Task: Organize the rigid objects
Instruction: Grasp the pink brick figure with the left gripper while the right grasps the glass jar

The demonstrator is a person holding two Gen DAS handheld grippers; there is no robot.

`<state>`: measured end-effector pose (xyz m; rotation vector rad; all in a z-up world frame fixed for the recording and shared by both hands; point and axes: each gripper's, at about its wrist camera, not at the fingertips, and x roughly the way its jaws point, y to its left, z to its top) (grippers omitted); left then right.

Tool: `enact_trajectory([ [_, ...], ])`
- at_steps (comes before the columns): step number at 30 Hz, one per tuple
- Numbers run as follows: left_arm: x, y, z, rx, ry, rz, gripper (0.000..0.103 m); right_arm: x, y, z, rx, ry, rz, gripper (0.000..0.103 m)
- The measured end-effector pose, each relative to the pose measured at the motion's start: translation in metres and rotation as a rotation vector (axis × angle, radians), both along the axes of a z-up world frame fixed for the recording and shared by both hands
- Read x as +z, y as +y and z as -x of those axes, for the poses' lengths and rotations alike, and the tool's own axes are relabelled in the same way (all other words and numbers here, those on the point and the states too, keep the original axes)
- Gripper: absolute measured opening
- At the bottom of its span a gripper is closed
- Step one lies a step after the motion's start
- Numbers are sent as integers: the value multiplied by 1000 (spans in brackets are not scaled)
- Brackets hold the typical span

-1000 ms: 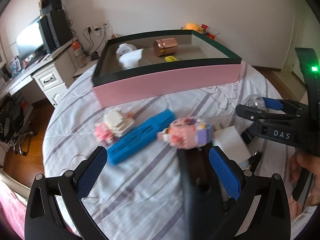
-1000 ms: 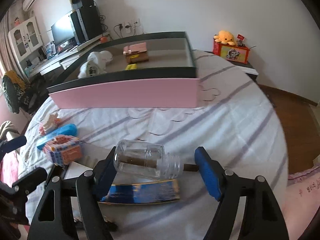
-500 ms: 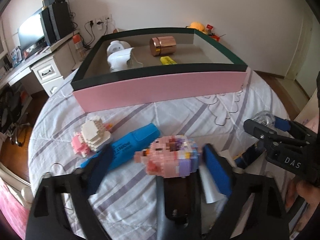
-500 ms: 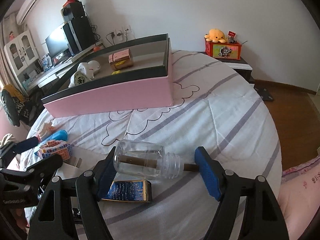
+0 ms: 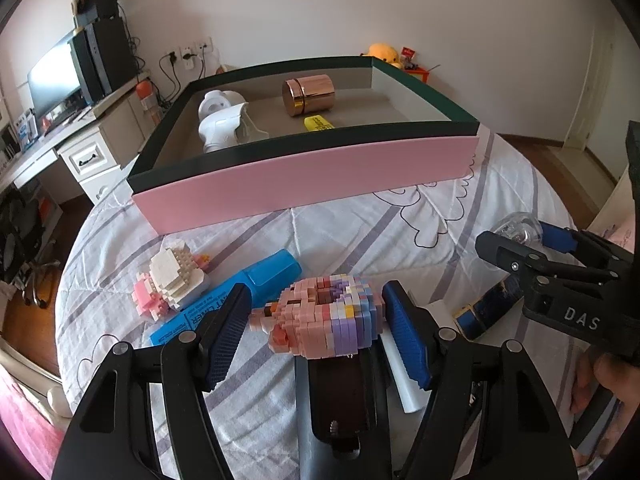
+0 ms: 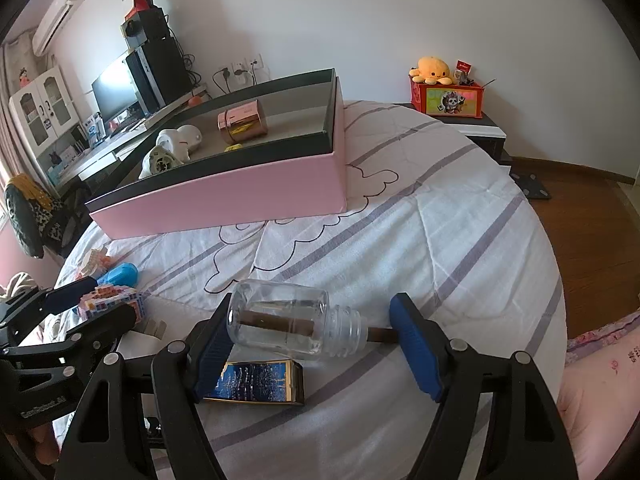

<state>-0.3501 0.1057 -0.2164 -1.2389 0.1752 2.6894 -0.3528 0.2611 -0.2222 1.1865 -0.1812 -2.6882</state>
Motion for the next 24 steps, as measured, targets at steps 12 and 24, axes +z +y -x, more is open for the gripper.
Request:
enact_trajectory([
  [12, 5, -5, -3, -17, 35, 4, 69, 4, 5, -7, -15, 43, 13, 76],
  [24, 39, -38, -15, 4, 99, -53, 69, 35, -16, -21, 22, 97, -18, 76],
])
